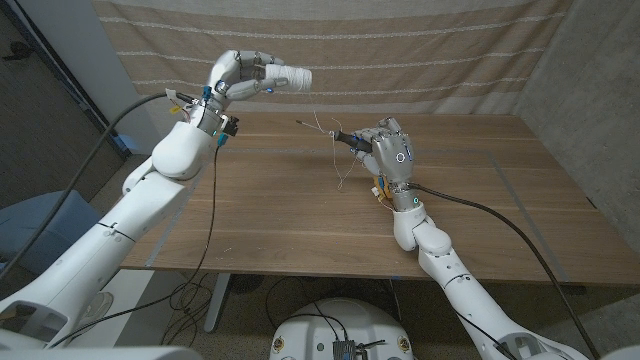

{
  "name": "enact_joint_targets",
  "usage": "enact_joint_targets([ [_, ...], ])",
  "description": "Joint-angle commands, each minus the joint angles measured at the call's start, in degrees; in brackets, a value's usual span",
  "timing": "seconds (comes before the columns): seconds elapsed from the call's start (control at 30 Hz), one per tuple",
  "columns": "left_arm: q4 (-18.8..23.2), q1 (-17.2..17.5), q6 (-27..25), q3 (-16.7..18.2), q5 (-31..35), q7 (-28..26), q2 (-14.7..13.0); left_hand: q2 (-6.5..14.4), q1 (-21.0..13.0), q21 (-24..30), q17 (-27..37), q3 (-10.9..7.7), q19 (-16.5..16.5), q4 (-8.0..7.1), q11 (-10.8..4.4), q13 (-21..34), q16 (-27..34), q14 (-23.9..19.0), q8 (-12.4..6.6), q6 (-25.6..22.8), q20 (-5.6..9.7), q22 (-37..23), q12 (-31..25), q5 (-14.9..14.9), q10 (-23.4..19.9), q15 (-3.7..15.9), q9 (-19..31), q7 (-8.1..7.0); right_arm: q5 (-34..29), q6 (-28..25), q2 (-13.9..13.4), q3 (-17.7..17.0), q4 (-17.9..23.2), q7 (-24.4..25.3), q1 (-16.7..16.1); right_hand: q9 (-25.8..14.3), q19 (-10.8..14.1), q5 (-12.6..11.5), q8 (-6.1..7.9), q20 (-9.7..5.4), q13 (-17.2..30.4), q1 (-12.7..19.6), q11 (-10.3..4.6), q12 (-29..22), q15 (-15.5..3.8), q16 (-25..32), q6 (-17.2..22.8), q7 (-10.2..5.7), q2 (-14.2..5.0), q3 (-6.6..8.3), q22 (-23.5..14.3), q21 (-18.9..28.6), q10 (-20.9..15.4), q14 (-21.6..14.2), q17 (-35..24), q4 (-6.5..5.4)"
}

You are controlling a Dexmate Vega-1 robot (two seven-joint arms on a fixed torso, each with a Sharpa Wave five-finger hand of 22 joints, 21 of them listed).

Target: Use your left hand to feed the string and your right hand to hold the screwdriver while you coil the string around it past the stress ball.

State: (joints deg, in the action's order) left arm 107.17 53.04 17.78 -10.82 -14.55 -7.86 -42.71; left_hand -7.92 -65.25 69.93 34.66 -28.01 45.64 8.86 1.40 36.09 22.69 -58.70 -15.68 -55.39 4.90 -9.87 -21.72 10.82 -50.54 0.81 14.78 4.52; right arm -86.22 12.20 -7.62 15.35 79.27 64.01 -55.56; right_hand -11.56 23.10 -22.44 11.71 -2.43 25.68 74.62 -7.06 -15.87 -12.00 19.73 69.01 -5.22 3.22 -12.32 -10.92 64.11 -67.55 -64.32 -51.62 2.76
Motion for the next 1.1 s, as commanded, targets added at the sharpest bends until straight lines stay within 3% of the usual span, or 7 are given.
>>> enact_joint_targets([
  [0.03,3.02,1.01,-5.79,0.84,4.96,-3.3,-1.81,12.83,-12.34,0.27,0.12,-0.38,0.02,-0.09,-2.06,1.26,-0.09,-8.92,-0.32,-1.39,6.58,-0.17,-0.07,0.22,-2.5,11.56,0.29,1.04,3.04,-5.01,-3.95,4.29,1.27,-0.01,1.32,-0.36,-0.25,-0.39,0.11,-9.39,0.25,11.62,-0.33,0.24,-1.0,-0.23,2.62,-2.78,-12.03,-0.51,-0.15,0.53,-0.11,-0.17,-0.19,-0.02],
  [0.2,6.93,1.7,-12.82,1.21,8.0,-4.24,-4.3,12.87,-12.39,0.32,0.19,-0.38,0.08,-0.07,-2.08,1.28,-0.1,-9.05,-0.23,-1.21,6.63,-0.18,0.09,0.21,-2.54,11.58,0.4,1.08,5.16,-8.07,-6.13,6.95,1.31,-0.01,2.29,-0.37,-0.37,-0.42,0.09,-9.37,0.23,11.69,-0.32,0.41,-1.01,-0.32,2.51,-2.67,-12.16,-0.69,-0.13,0.67,-0.07,-0.22,-0.26,-0.18],
  [0.3,9.31,1.89,-17.65,1.13,9.63,-4.1,-6.08,12.88,-12.44,0.34,0.13,-0.39,0.1,-0.04,-2.03,1.34,-0.14,-9.14,-0.22,-1.21,6.65,-0.19,0.13,0.2,-2.53,11.76,0.43,1.06,8.77,-12.49,-9.69,11.34,2.5,-0.99,3.52,-0.38,-0.44,-0.42,0.1,-9.37,0.27,11.64,-0.47,0.48,-0.98,-0.34,2.51,-2.68,-12.14,-0.87,-0.12,0.74,-0.07,-0.25,-0.34,-0.31],
  [0.6,14.05,0.89,-29.72,-0.36,12.18,-1.25,-10.83,12.98,-12.49,0.44,-0.08,-0.4,0.2,-0.03,-2.17,1.35,-0.34,-9.24,0.04,-0.85,6.67,-0.21,0.36,0.11,-2.6,11.84,0.4,1.16,16.98,-24.51,-20.24,21.35,12.12,-16.47,4.9,-0.4,-0.55,-0.44,0.1,-9.36,0.44,11.75,-0.18,0.63,-0.99,-0.45,2.42,-2.67,-12.24,-1.12,-0.1,0.95,0.02,-0.23,-0.48,-0.52],
  [0.9,16.2,-3.37,-38.63,-5.18,14.4,3.79,-14.8,13.1,-12.45,0.56,-0.48,-0.37,0.31,-0.06,-2.28,1.42,-0.7,-9.26,0.21,-0.57,6.68,-0.22,0.71,-0.02,-2.44,11.85,0.47,0.94,20.75,-30.75,-25.87,26.27,18.69,-29.48,6.15,-0.45,-0.84,-0.48,0.06,-9.35,0.53,12.05,0.08,0.95,-1.04,-0.73,2.18,-2.48,-12.45,-1.36,-0.05,1.13,0.27,-0.05,-0.58,-0.75],
  [1.1,16.07,-6.67,-42.87,-9.3,15.8,6.88,-15.6,13.13,-12.51,0.55,-0.76,-0.39,0.26,0.0,-2.4,1.52,-0.94,-9.26,0.22,-0.39,6.68,-0.2,0.87,-0.08,-2.39,11.98,0.69,0.83,21.97,-33.68,-28.13,27.85,22.19,-36.82,6.53,-0.47,-0.95,-0.49,0.08,-9.35,0.54,12.17,0.03,1.05,-1.04,-0.77,2.14,-2.47,-12.48,-1.48,-0.03,1.23,0.23,-0.11,-0.67,-0.86],
])
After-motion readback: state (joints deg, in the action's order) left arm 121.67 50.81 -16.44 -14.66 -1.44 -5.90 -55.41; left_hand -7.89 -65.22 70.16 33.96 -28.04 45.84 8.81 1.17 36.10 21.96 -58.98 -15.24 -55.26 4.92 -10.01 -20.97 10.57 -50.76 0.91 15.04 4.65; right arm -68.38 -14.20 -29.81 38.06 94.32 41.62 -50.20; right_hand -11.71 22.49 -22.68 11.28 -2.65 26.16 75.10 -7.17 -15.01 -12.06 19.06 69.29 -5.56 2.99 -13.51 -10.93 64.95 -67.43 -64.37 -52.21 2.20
